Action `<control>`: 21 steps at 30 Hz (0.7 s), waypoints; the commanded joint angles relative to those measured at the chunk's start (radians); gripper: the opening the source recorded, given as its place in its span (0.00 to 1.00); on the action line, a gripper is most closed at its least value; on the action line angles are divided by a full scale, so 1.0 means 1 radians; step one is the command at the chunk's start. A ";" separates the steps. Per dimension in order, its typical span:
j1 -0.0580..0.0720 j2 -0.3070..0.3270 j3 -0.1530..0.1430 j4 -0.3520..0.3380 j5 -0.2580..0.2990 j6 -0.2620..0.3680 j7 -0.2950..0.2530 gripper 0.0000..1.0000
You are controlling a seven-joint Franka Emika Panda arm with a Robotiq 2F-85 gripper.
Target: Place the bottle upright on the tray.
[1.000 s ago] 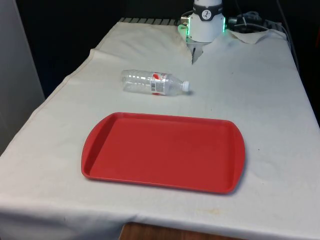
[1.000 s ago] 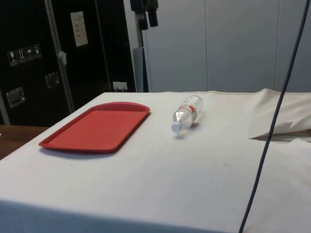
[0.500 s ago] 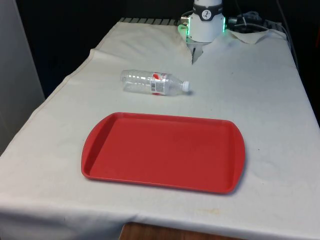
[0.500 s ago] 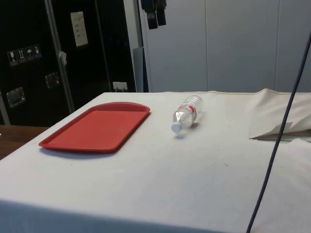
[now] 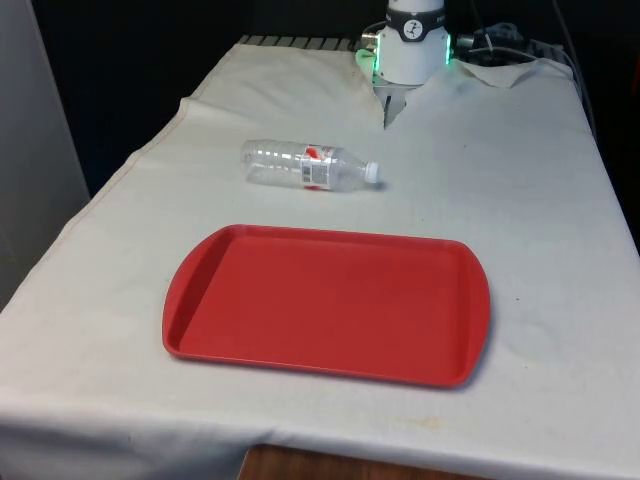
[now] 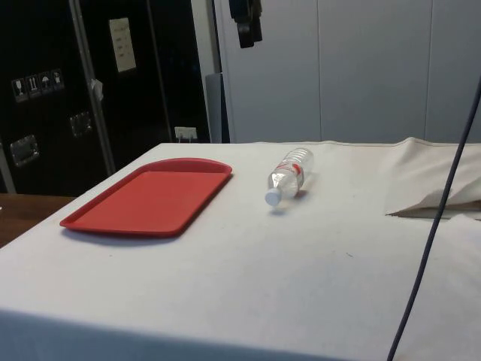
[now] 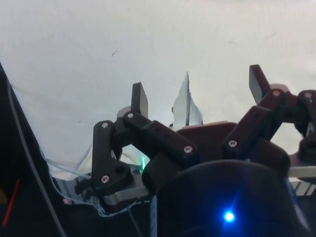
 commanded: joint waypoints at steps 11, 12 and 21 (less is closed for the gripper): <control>0.000 -0.023 0.000 -0.047 -0.003 0.025 -0.052 1.00; -0.001 -0.034 0.001 -0.062 -0.011 0.042 -0.058 1.00; -0.001 -0.038 0.001 -0.092 -0.009 0.067 -0.102 1.00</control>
